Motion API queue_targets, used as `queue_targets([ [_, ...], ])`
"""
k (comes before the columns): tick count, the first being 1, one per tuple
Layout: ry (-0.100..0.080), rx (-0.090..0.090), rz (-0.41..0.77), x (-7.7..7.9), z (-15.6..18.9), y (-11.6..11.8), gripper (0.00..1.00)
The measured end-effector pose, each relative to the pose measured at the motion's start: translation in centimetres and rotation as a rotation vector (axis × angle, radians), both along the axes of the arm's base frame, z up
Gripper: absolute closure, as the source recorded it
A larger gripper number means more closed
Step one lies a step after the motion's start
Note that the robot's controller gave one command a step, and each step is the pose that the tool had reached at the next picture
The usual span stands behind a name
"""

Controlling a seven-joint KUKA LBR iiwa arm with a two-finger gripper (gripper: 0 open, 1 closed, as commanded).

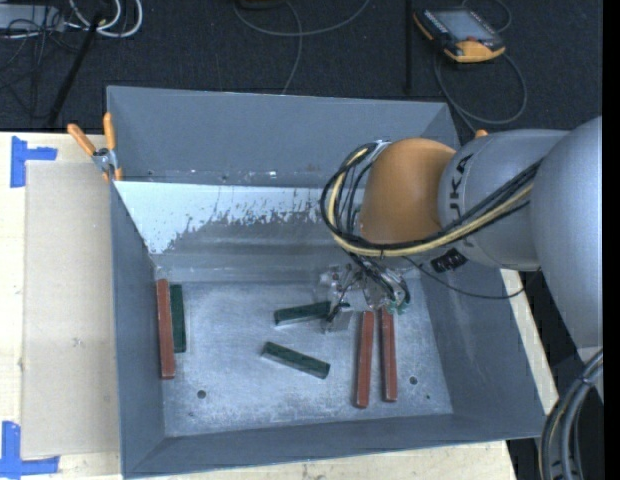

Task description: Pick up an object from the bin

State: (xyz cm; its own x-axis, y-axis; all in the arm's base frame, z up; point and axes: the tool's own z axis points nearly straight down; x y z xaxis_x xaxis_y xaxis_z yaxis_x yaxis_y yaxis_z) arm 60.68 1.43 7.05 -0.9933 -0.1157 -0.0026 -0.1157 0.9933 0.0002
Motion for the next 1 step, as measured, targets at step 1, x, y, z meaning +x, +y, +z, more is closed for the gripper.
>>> queue_targets([
  [1,-0.008,0.000,0.046,-0.50,17.15,-0.21,1.00],
])
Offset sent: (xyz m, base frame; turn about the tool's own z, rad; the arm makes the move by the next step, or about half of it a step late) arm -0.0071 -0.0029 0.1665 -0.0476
